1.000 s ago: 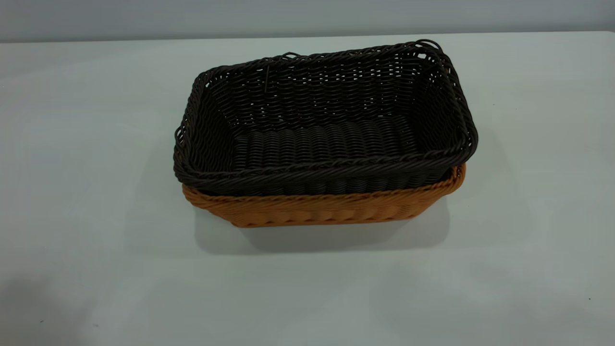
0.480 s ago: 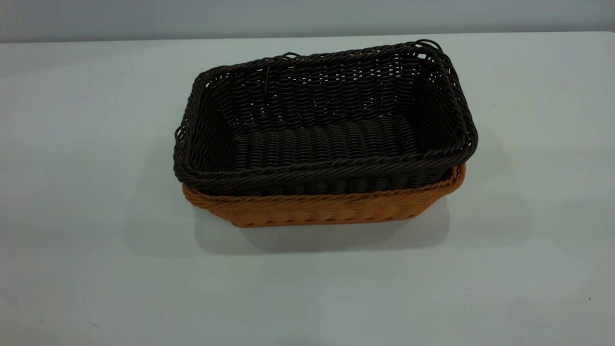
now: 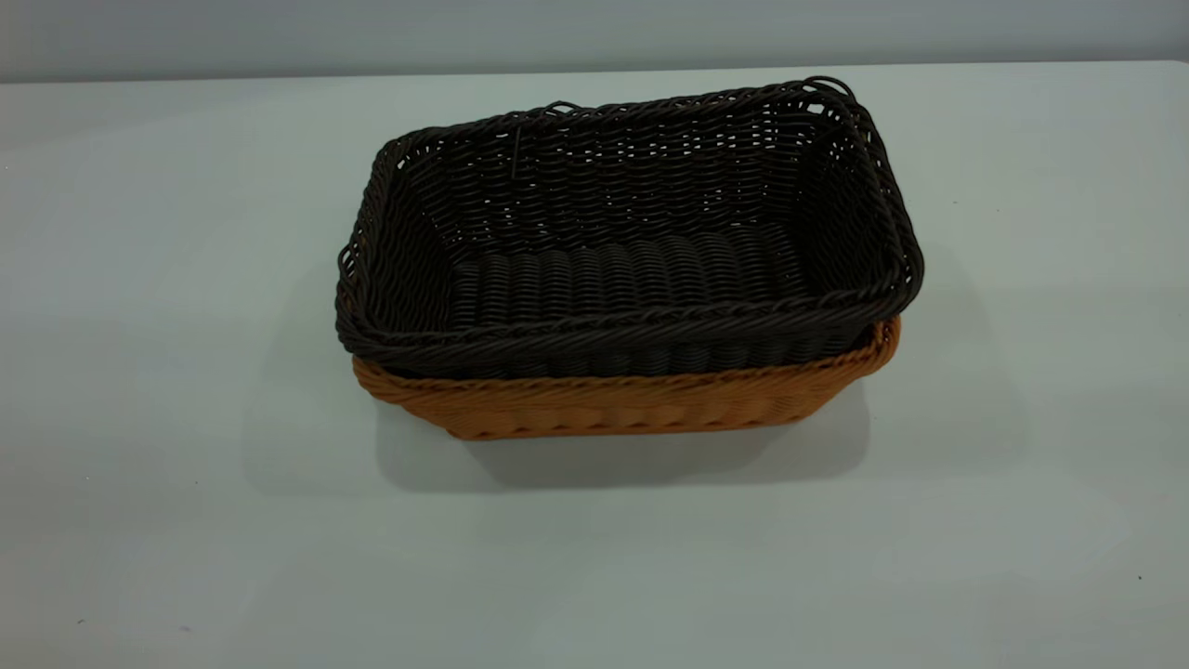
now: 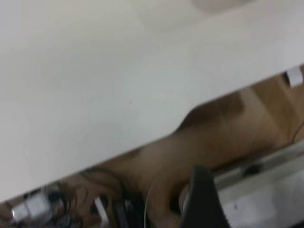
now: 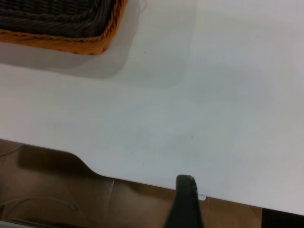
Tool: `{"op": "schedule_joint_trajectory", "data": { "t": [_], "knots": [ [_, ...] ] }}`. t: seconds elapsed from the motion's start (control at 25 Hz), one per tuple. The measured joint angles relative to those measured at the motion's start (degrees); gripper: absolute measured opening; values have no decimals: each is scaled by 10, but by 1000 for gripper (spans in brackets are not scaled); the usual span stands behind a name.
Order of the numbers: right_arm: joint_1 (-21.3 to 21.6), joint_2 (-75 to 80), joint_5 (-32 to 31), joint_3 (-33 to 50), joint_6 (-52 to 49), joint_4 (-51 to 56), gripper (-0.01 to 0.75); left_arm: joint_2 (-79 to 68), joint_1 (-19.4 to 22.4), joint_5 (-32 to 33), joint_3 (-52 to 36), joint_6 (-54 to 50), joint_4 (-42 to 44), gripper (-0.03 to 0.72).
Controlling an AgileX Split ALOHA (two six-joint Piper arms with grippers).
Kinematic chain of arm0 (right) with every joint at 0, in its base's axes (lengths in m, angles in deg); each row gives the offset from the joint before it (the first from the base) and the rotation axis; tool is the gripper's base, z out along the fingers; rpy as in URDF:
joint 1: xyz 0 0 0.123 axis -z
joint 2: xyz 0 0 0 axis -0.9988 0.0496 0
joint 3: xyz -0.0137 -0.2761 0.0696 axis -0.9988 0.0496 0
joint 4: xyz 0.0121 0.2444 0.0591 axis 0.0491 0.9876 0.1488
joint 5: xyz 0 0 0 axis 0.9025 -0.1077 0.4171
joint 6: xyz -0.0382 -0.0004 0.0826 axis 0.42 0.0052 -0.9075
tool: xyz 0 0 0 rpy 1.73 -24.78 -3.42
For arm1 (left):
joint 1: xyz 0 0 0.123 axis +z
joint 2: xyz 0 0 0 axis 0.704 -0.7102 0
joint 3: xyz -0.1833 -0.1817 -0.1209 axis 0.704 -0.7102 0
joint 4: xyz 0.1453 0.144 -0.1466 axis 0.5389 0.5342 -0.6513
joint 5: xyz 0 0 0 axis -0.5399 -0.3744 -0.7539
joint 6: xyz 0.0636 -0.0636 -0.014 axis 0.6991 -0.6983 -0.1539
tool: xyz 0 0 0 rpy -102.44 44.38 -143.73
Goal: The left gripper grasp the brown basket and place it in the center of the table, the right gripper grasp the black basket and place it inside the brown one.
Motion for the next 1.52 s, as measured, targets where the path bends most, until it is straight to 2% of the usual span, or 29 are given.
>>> {"op": "schedule_joint_trajectory", "data": {
  "t": [0.2,0.32,0.48,0.56,0.68,0.96,1.52],
  "knots": [
    [1,-5,0,0,0,0,523,64,0,0,0,0,0,467],
    [36,-33,0,0,0,7,523,104,8,3,0,0,-1,467],
    [126,-100,-1,0,0,9,523,135,75,5,0,0,-5,467],
    [147,-151,-2,0,0,9,519,142,114,5,0,0,-5,467],
    [151,-216,-9,0,0,9,510,158,142,5,0,0,-6,467],
    [144,-224,-18,-1,0,10,504,218,167,8,0,0,-10,467],
    [143,-224,-18,-1,0,10,501,221,169,10,0,0,-11,467]
  ]
}}
